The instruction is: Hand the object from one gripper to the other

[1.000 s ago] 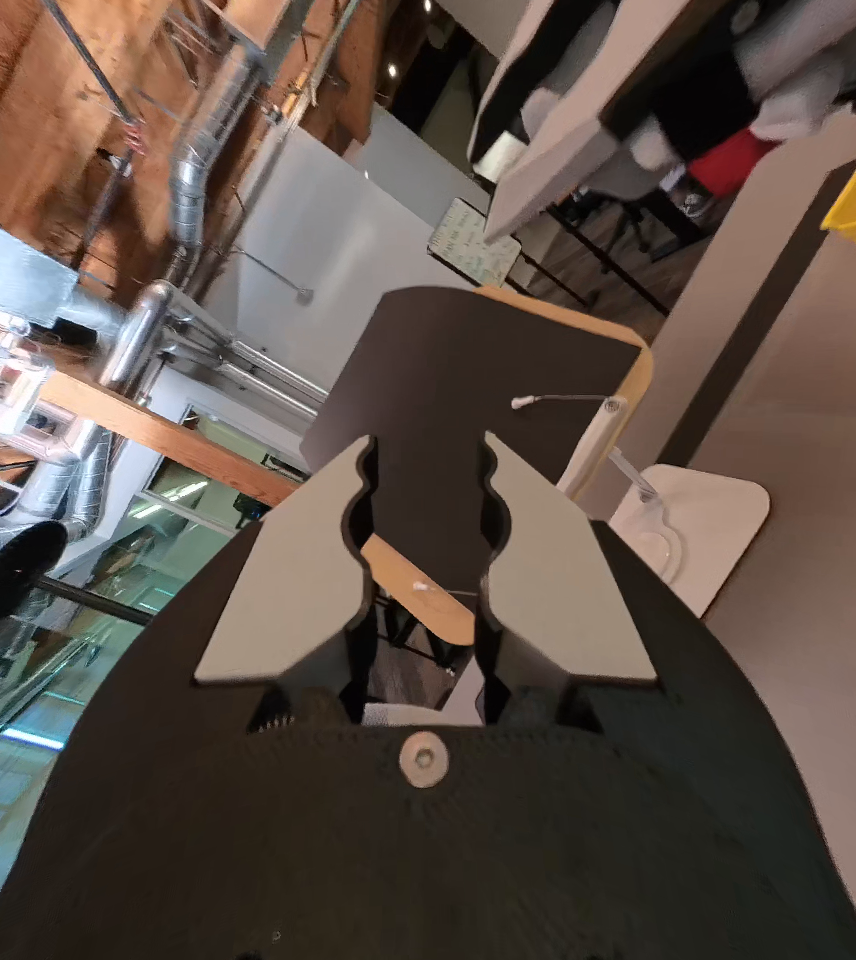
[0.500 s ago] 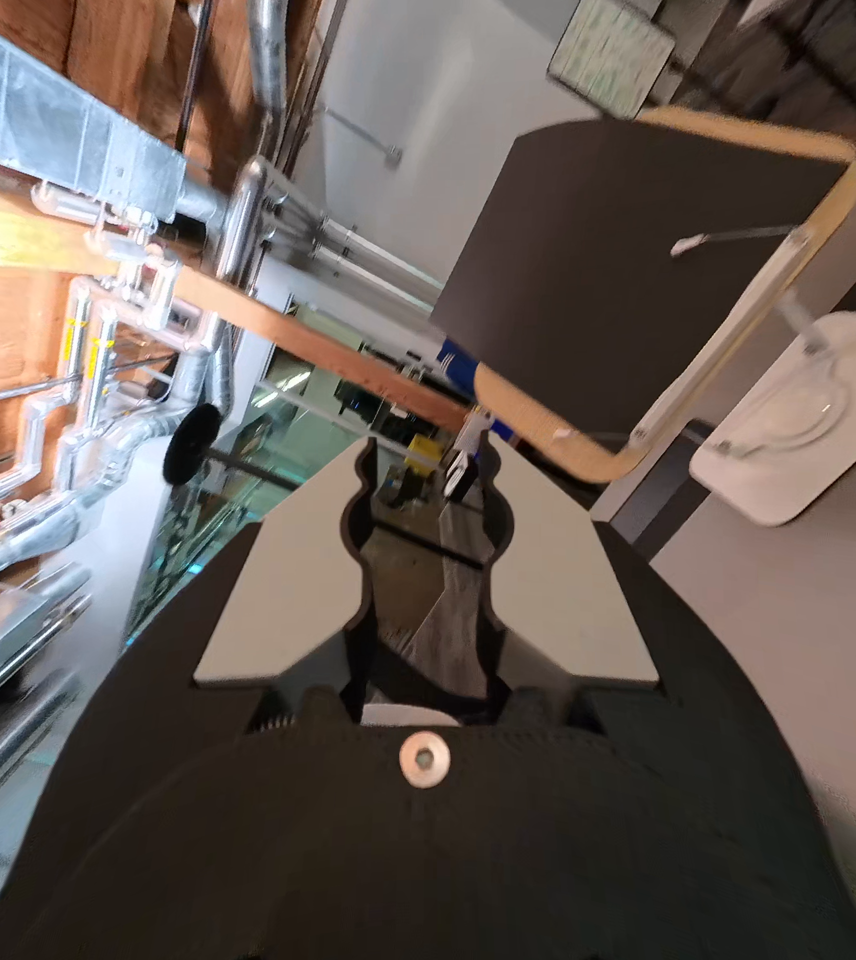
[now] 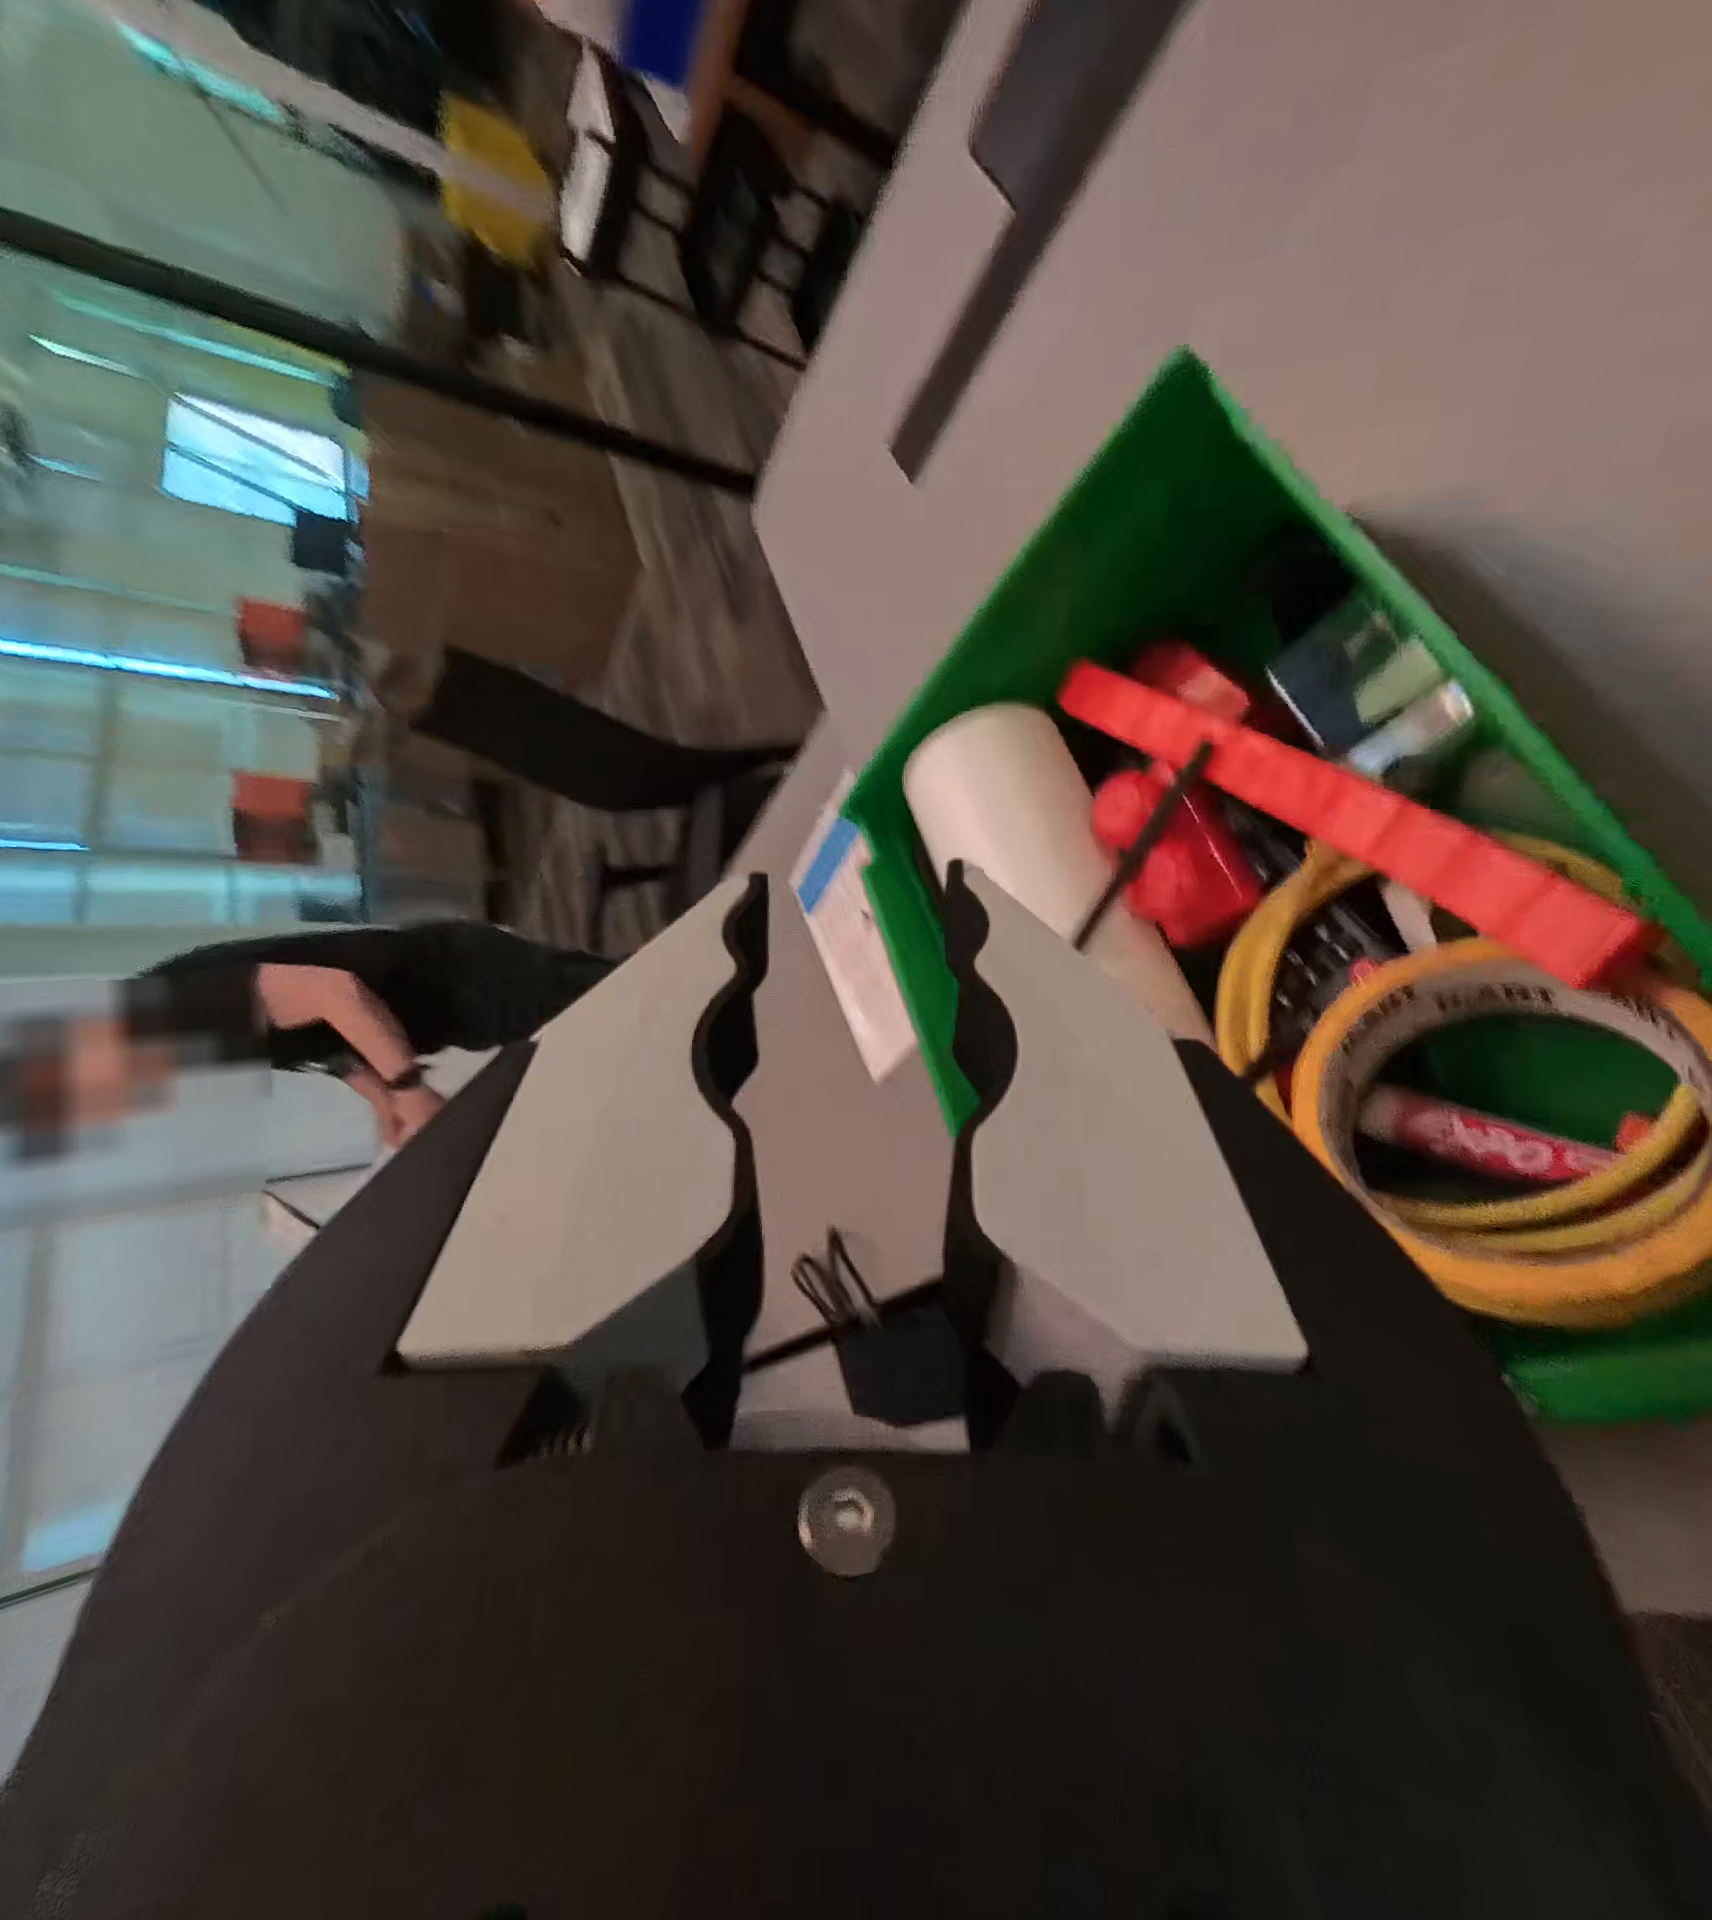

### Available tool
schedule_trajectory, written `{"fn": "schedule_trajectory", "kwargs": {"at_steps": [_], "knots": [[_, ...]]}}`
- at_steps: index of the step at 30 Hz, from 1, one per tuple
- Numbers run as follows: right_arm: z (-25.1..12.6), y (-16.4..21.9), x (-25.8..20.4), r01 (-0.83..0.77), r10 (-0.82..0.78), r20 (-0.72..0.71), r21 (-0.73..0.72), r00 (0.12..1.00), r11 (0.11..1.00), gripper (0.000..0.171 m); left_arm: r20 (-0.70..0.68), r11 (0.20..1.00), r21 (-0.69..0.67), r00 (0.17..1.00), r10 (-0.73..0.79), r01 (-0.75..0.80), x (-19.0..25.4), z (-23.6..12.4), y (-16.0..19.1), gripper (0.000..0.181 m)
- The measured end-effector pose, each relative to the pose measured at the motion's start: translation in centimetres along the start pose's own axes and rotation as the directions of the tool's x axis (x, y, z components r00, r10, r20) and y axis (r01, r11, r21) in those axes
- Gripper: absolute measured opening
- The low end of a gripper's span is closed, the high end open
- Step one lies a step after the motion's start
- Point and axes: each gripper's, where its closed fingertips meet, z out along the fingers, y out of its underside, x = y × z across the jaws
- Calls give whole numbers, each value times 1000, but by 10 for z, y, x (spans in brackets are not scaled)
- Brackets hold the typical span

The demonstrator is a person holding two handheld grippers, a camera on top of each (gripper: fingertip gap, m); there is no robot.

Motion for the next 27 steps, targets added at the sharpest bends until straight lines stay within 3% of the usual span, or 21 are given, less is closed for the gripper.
{"fn": "schedule_trajectory", "kwargs": {"at_steps": [7,20,24,27], "knots": [[13,5,-19,40,-38,50,-39,998,998,42,-79,993,-65,991,-105,100,15,45,44,31],[26,9,-39,95,-88,100,-67,991,993,42,-263,997,-48,962,-69,59,50,109,10,23],[28,9,-43,105,-97,113,-68,989,992,42,-333,985,-162,937,-110,58,65,135,19,18],[29,9,-44,105,-97,118,-67,988,992,42,-460,942,-321,853,-247,100,92,139,35,22]]}}
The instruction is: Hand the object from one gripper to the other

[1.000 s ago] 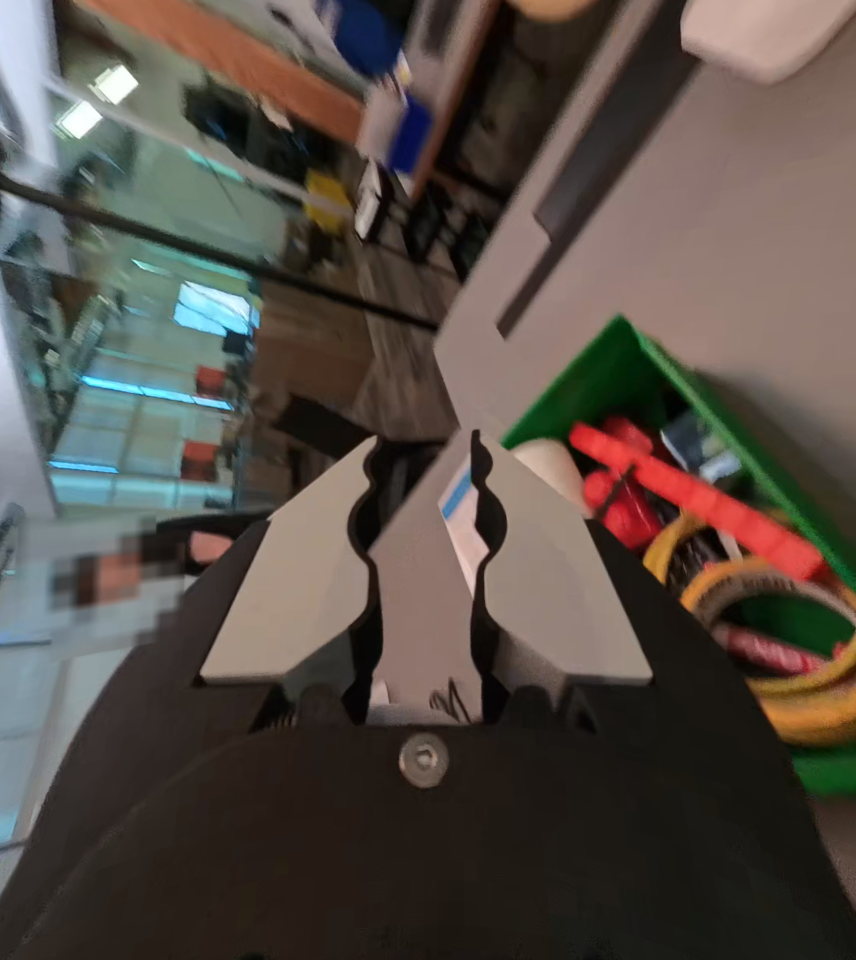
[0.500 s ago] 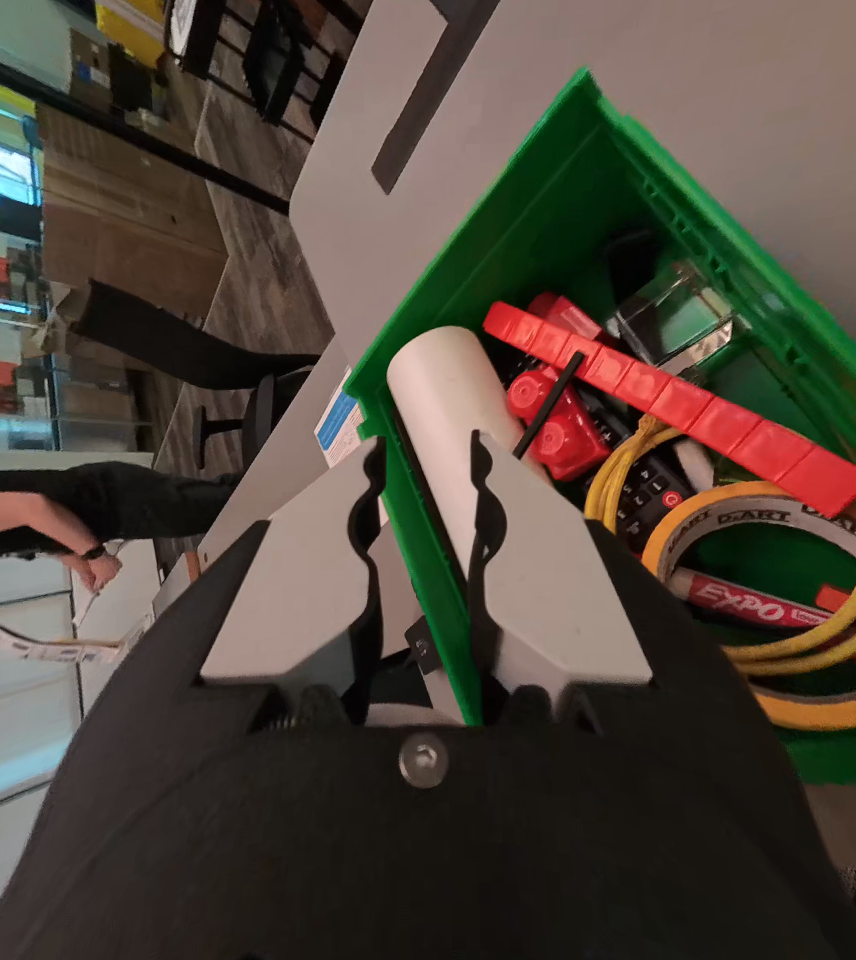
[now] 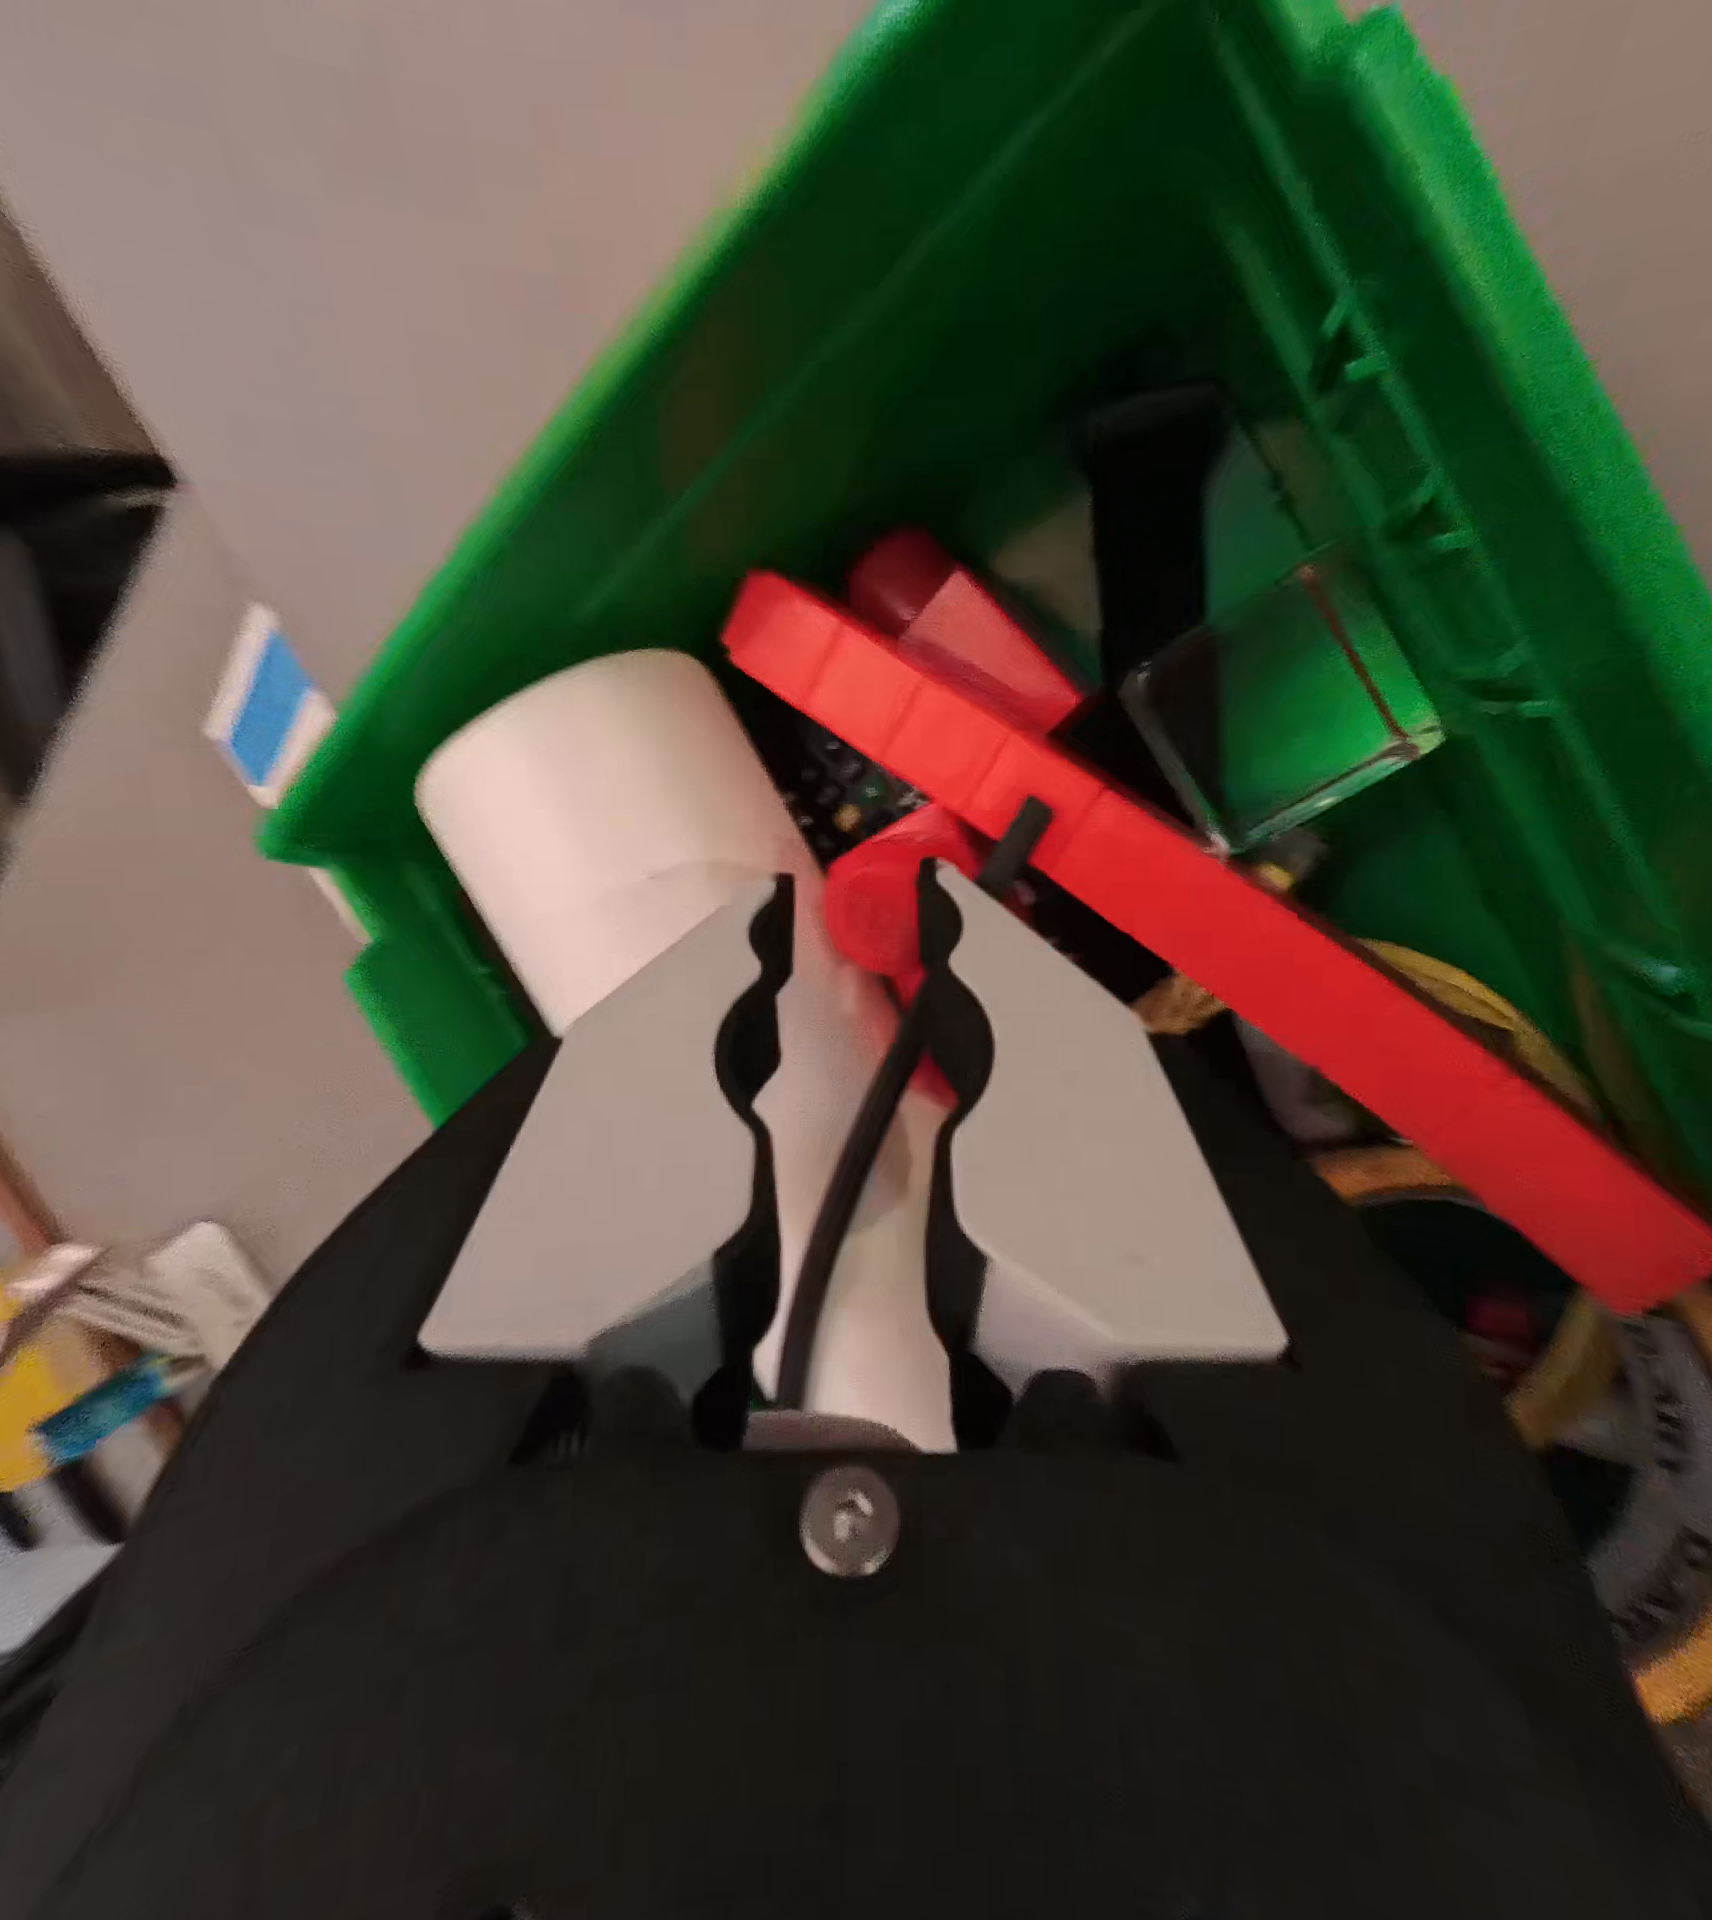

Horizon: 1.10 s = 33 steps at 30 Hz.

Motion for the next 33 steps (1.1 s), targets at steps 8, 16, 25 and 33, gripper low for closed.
{"fn": "schedule_trajectory", "kwargs": {"at_steps": [8,16,25,33], "knots": [[-4,2,5,-25,25,-1,18,1000,1000,42,-119,993,-40,986,-116,112,12,-6,10,29],[-6,0,4,-28,28,7,27,1000,999,42,-186,976,-81,959,-214,202,15,-2,8,38],[-5,-1,3,-34,34,15,32,999,999,42,-76,963,-103,963,-257,249,10,7,11,38],[-2,-9,-5,-17,16,36,42,999,999,42,-76,968,-34,965,-249,247,6,21,8,30]]}}
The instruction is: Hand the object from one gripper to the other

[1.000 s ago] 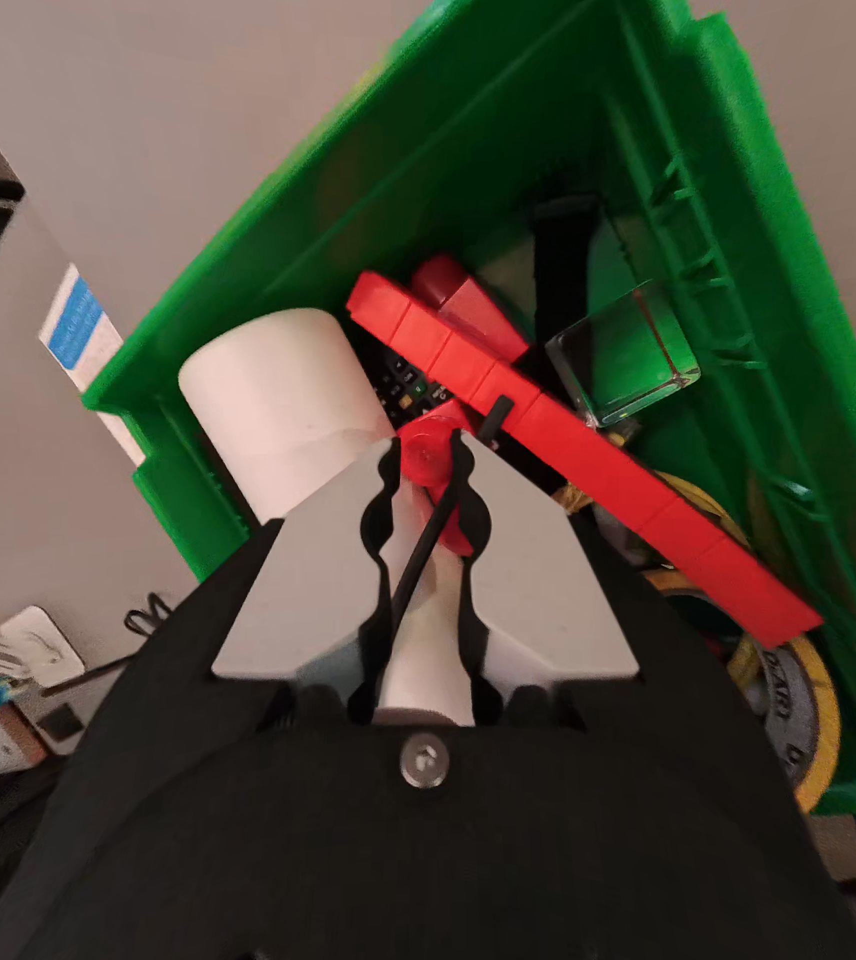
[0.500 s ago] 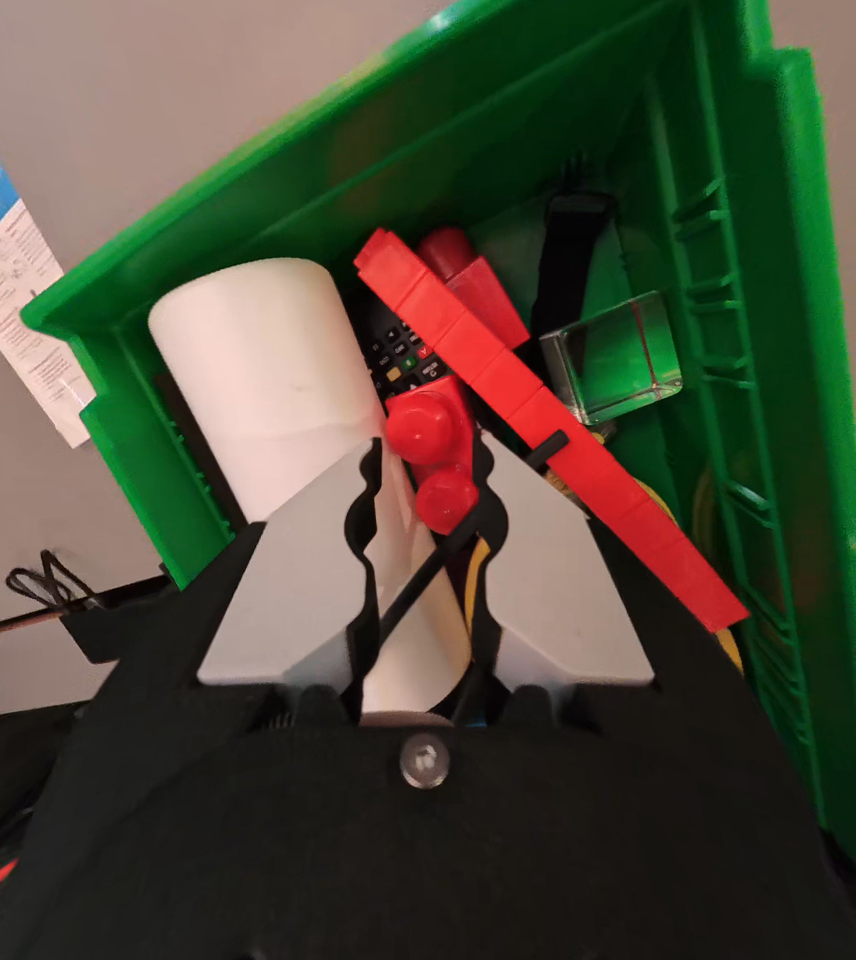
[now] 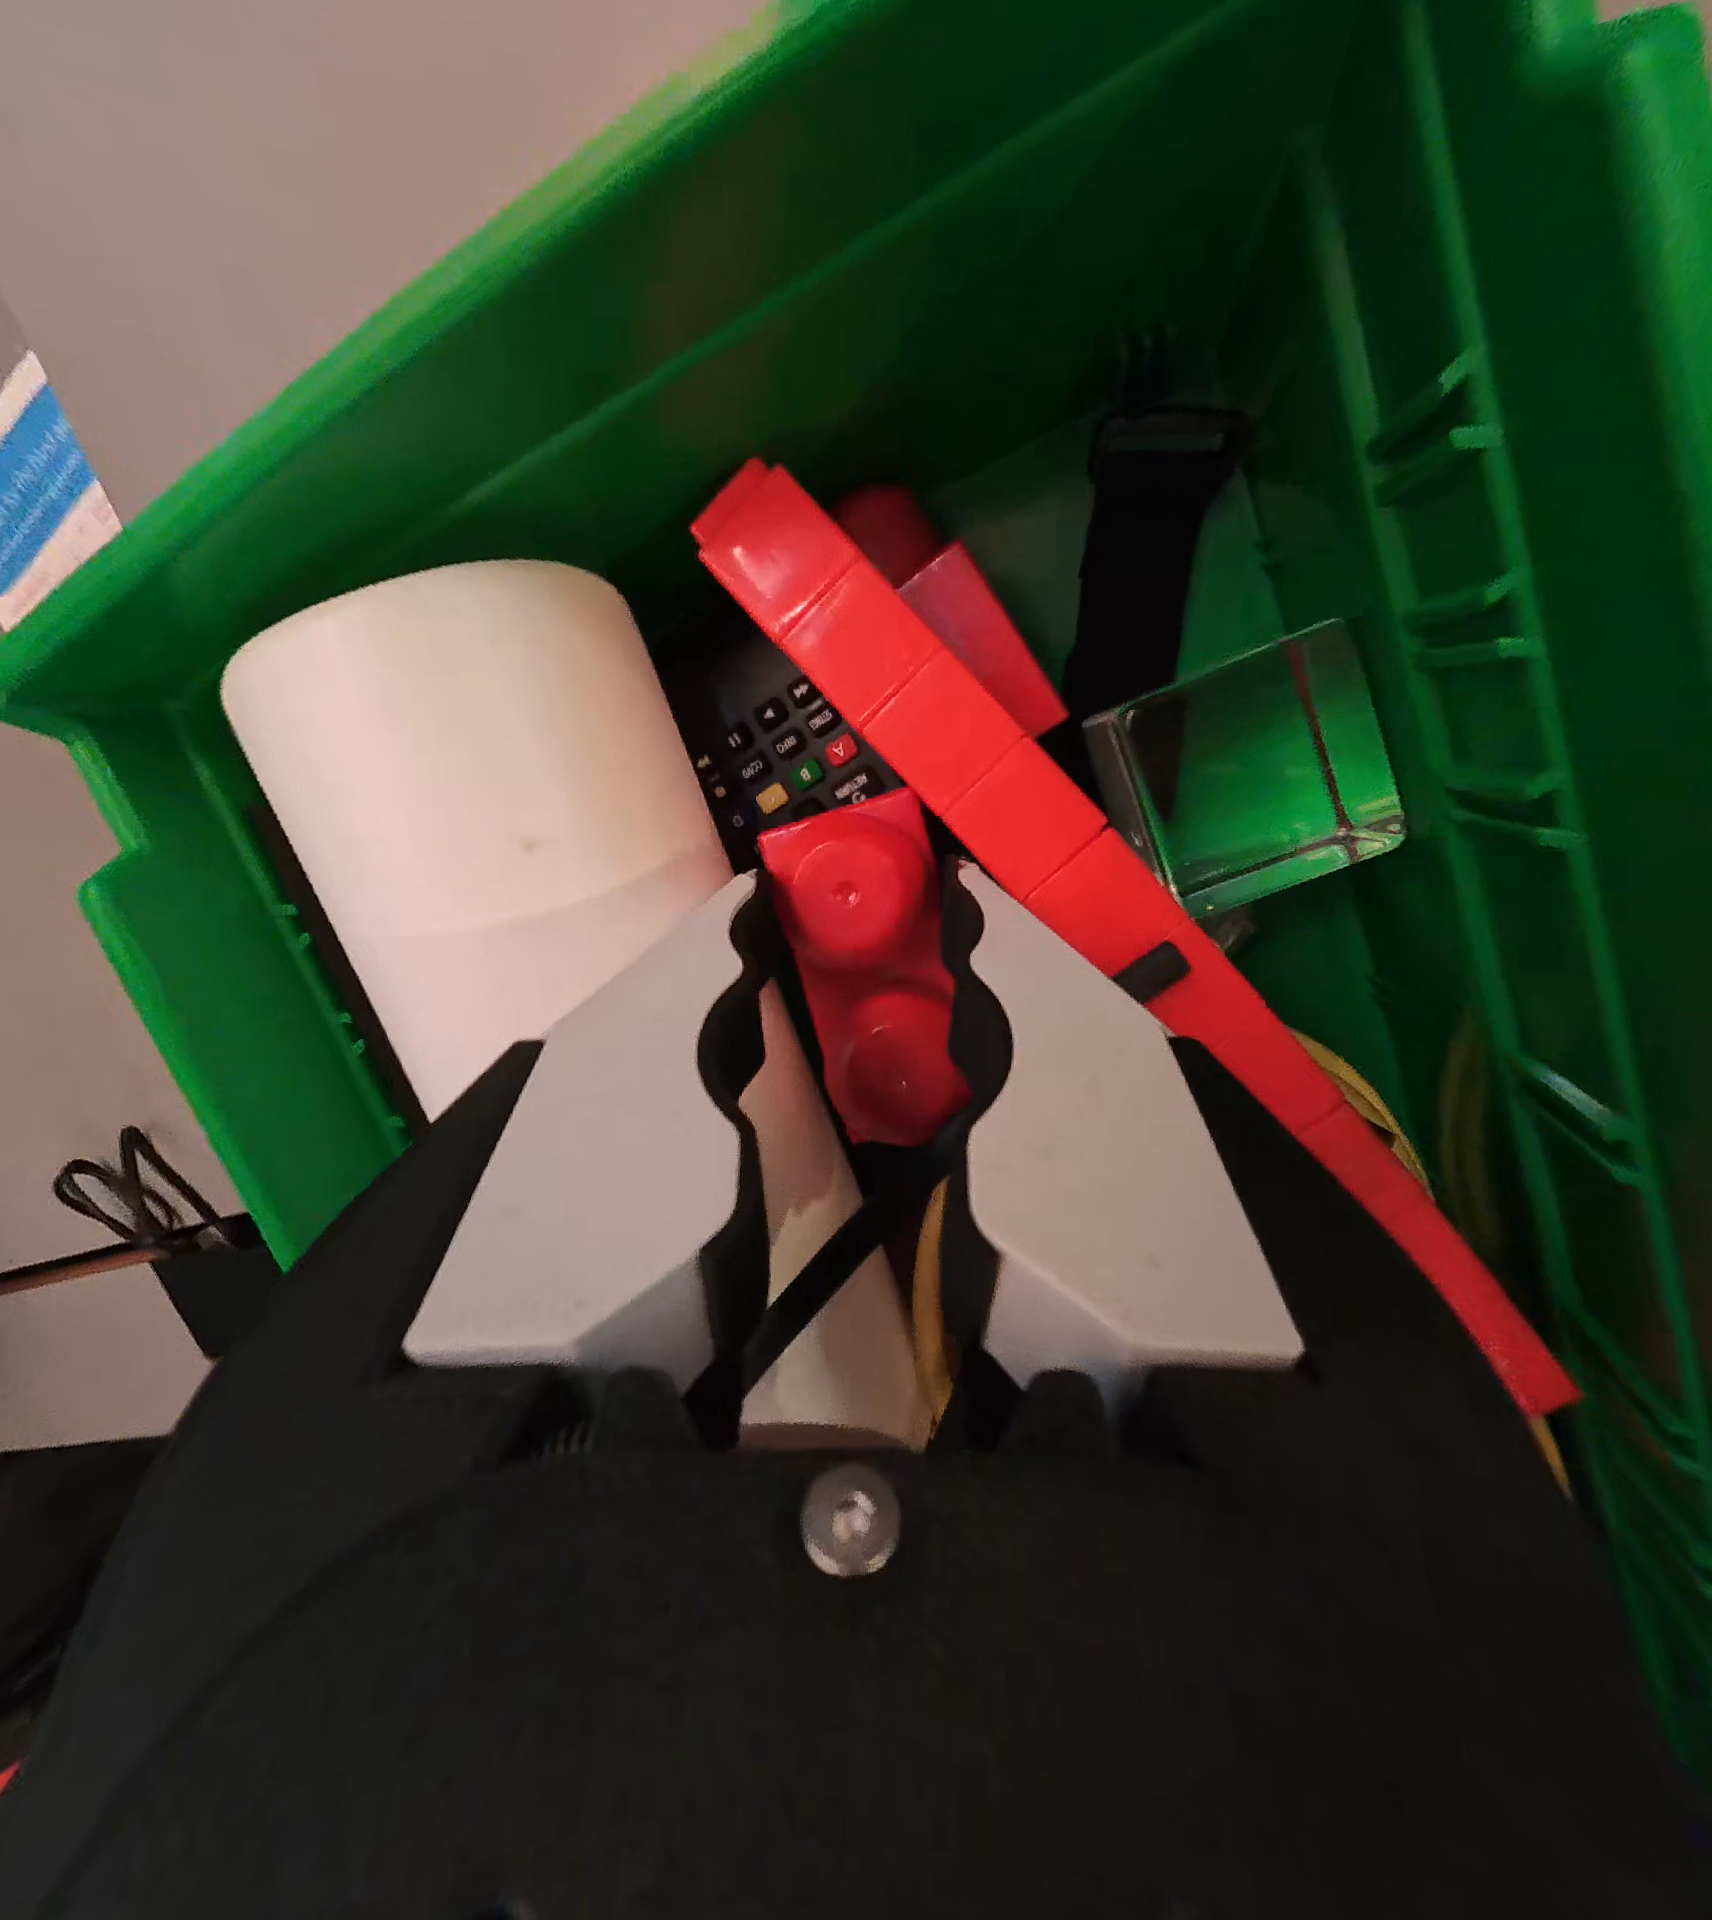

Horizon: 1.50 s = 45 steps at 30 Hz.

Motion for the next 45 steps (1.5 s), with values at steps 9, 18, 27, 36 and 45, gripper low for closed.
{"fn": "schedule_trajectory", "kwargs": {"at_steps": [9,18,27,36,45], "knots": [[6,-12,-12,-16,14,45,43,999,999,42,-9,960,272,998,-63,63,-17,-53,-22,29],[22,-46,-53,-96,63,194,167,979,981,42,11,830,557,1000,-25,14,-8,-134,-71,27],[33,-82,-83,11,-62,161,300,985,954,66,-33,728,685,996,78,-34,35,-188,-133,27],[34,-101,-70,12,-26,30,375,999,927,92,-105,523,852,966,235,-34,117,-252,-242,26],[5,-69,3,-28,87,-127,404,988,915,94,-191,344,938,890,413,42,191,-287,-312,27]]}}
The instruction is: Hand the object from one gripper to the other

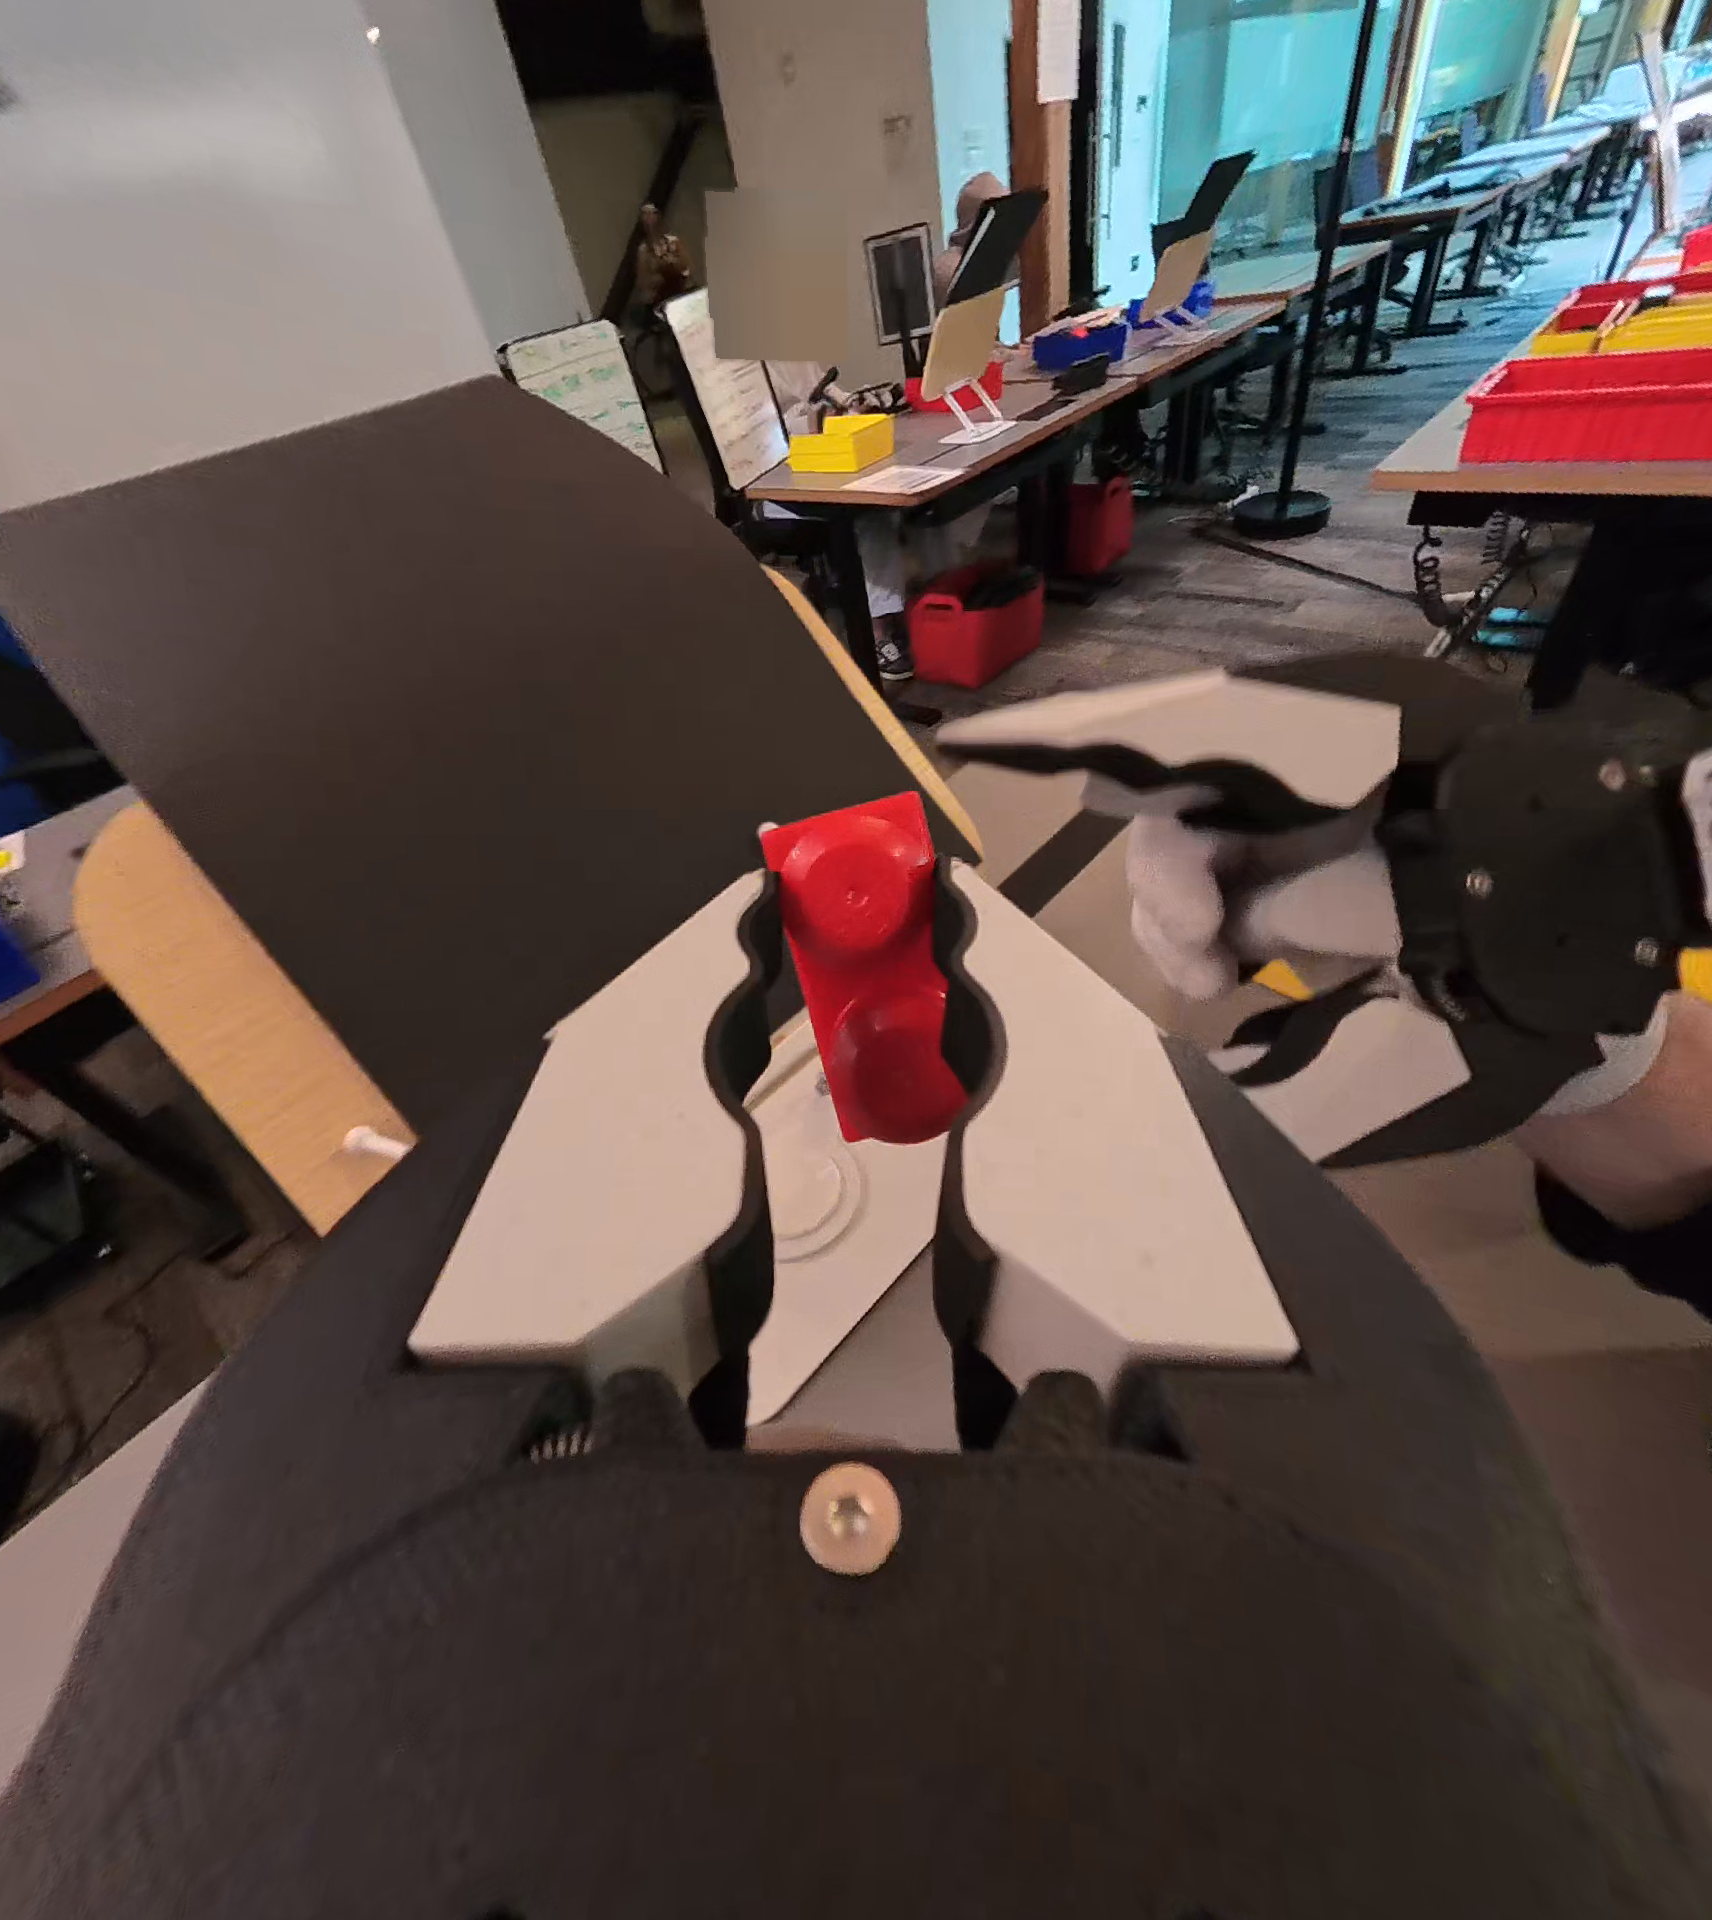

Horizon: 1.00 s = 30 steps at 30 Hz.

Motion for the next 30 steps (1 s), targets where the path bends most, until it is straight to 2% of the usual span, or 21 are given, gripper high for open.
{"fn": "schedule_trajectory", "kwargs": {"at_steps": [6,12,14,17,20,24,26,30], "knots": [[1,18,-14,125,-119,85,-60,989,990,95,-82,999,24,996,-25,27,11,17,32,27],[9,29,-22,184,-174,83,-129,981,974,91,-71,1000,17,997,-17,18,6,16,38,27],[11,30,-24,182,-171,84,-140,982,973,85,-91,999,32,995,-26,29,11,14,35,27],[15,30,-30,175,-163,92,-139,982,975,86,-83,1000,20,997,-7,8,15,13,35,27],[16,30,-27,167,-159,61,-151,985,974,74,-79,1000,7,997,1,0,16,13,37,27],[17,27,-28,107,-99,69,-124,993,986,82,-129,999,31,991,-30,34,22,12,33,27],[17,30,-26,131,-124,55,-140,991,981,74,-119,1000,21,993,-17,20,24,13,34,27],[16,31,-26,142,-135,56,-131,989,981,74,-102,1000,11,995,1,0,25,15,35,27]]}}
